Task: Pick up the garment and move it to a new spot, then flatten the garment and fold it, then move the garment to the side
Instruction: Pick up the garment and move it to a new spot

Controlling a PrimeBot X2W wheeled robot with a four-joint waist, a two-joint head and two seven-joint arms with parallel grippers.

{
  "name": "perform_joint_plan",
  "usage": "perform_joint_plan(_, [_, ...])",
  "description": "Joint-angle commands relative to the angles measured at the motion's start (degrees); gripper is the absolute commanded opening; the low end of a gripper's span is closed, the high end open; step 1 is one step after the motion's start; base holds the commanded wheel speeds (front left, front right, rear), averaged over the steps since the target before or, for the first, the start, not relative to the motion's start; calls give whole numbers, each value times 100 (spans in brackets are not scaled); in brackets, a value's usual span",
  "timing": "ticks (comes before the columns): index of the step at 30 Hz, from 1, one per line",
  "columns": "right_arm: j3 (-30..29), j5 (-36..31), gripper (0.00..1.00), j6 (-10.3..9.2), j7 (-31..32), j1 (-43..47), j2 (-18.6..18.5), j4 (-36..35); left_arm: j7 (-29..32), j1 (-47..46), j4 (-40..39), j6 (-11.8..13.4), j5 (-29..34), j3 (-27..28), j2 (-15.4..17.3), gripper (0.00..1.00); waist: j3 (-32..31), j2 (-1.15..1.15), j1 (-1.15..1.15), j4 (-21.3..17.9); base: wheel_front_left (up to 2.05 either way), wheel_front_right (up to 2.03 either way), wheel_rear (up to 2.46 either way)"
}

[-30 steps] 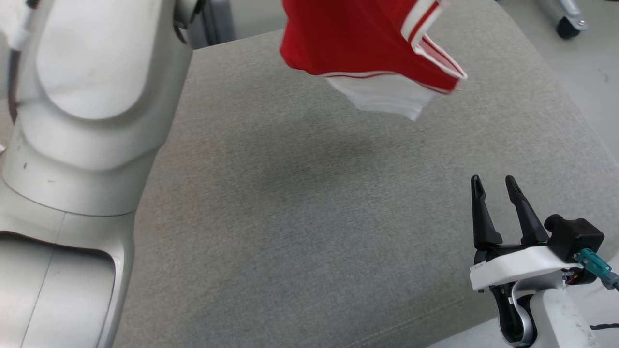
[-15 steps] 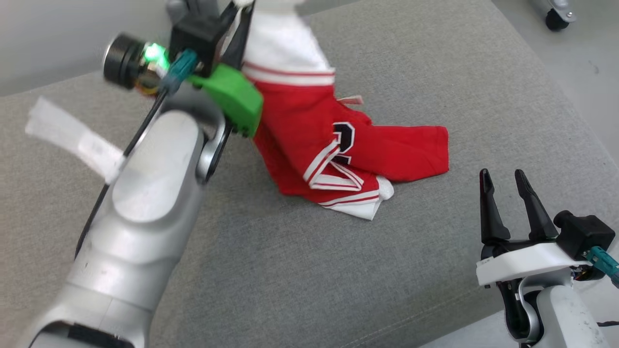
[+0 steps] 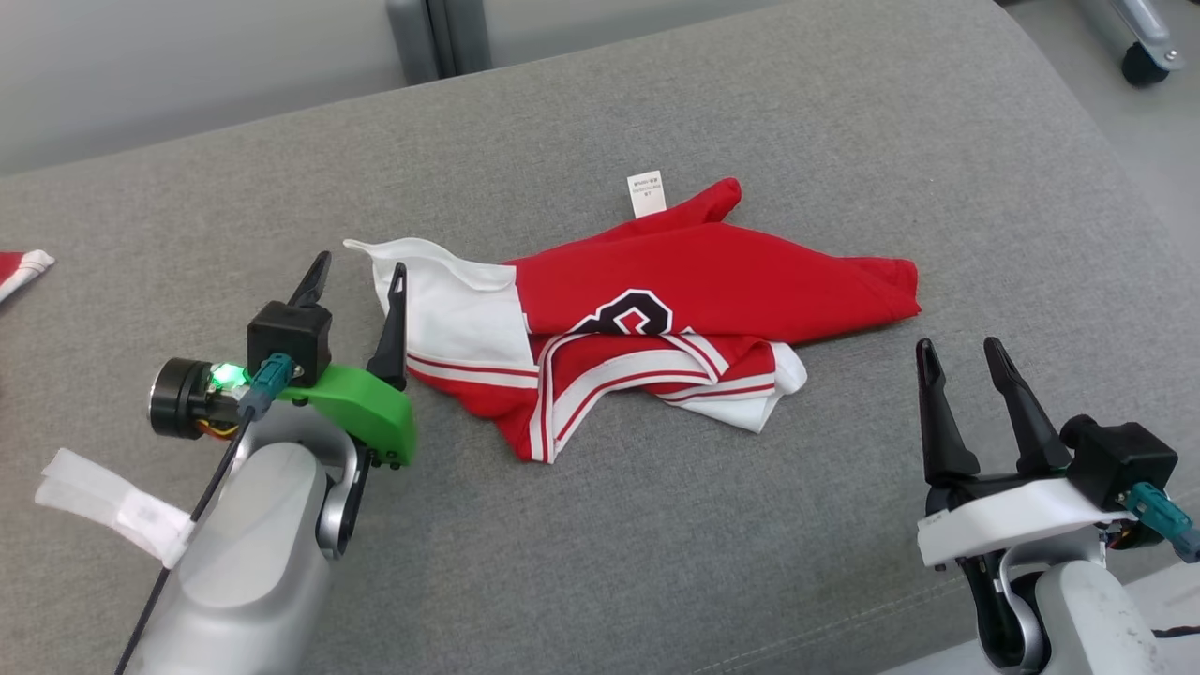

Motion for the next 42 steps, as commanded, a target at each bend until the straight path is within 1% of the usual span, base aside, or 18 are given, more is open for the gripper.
perform_joint_plan(1, [-10, -22, 100, 0, -17, 127, -21, 14, -44, 187, -117, 70, 55, 82, 72, 100, -137, 0, 0, 130, 0, 0, 0])
perform_joint_plan(4, [-57, -57, 100, 0, -18, 196, -34, -6, -44, 438, -742, 218, 172, 300, 147, 100, -246, 0, 0, 285, 0, 0, 0])
perform_joint_plan(8, [-99, -124, 100, 0, -17, 322, -41, -38, -36, 1034, -1727, 408, 402, 692, 208, 100, -388, 0, 0, 515, 0, 0, 0])
perform_joint_plan(13, [-124, -204, 100, 0, -17, 432, -40, -95, -38, 1724, -2622, 498, 665, 1105, 209, 100, -538, 0, 0, 806, 0, 0, 0])
perform_joint_plan(17, [-134, -263, 100, 0, -11, 495, -58, -125, -39, 2157, -3103, 473, 836, 1396, 127, 100, -597, 0, 0, 1018, 0, 0, 0])
perform_joint_plan(21, [-211, -299, 100, 0, 25, 551, -25, -146, -39, 2558, -3270, 438, 927, 1688, 21, 100, -654, 0, 0, 1185, 0, 0, 0])
perform_joint_plan(25, [-243, -333, 100, 0, 40, 586, -5, -159, -39, 2906, -3414, 399, 1028, 1954, -156, 100, -705, 0, 0, 1313, 0, 0, 0])
perform_joint_plan(30, [-293, -355, 100, 0, 70, 695, 28, -171, -39, 3203, -3446, 285, 1151, 2171, -334, 100, -794, 0, 0, 1418, 0, 0, 0])
perform_joint_plan(36, [-325, -442, 100, 0, 139, 810, 69, -202, -40, 3308, -3252, 116, 1317, 2279, -449, 100, -880, 0, 0, 1471, 0, 0, 0])
perform_joint_plan(42, [-290, -489, 100, 0, 205, 909, 98, -225, -39, 3252, -3104, 24, 1445, 2367, -514, 100, -939, 0, 0, 1471, 0, 0, 0])
